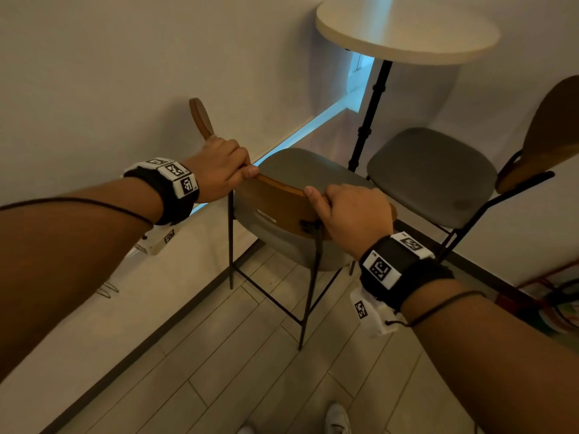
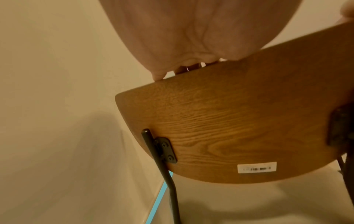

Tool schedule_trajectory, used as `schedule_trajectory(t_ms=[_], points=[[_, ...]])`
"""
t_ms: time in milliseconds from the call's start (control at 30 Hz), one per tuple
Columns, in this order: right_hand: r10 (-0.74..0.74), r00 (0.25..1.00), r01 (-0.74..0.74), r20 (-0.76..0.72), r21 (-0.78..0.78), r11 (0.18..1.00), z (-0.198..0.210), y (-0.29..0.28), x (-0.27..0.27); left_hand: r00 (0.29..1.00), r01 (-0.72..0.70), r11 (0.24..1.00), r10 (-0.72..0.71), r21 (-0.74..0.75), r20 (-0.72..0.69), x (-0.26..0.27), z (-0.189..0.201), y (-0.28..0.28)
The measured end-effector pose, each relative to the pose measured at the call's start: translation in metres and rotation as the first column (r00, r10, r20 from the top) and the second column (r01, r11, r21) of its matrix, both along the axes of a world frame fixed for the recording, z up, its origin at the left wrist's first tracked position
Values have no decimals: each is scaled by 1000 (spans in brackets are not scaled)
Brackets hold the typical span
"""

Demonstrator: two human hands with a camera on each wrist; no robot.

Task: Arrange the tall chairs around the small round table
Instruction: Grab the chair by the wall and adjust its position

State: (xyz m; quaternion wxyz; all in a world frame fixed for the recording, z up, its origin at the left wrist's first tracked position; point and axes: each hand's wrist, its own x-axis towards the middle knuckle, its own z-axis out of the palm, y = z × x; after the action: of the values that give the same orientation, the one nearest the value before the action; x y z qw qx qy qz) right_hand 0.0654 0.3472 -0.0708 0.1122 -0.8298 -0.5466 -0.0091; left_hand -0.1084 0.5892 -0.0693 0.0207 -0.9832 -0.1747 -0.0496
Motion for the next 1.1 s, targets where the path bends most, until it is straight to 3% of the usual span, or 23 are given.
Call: schedule_trajectory(t_ms=[200,500,933,1100], points=[[0,1000,0,-6,-2,1000,-3,0,2,994,58,997,-63,56,88,2,-7,2],[34,999,-34,-18,-30,999,-2,-18,15,986,2,999,-9,43,164,5,-16,-21],[21,997,-18,68,-44,999,-4,-16,3,983,21,999,-28,44,179,-2,-19,-16],[21,999,-19,25,-61,998,-1,4,-16,993,16,999,-21,42,115,-14,-13,7]])
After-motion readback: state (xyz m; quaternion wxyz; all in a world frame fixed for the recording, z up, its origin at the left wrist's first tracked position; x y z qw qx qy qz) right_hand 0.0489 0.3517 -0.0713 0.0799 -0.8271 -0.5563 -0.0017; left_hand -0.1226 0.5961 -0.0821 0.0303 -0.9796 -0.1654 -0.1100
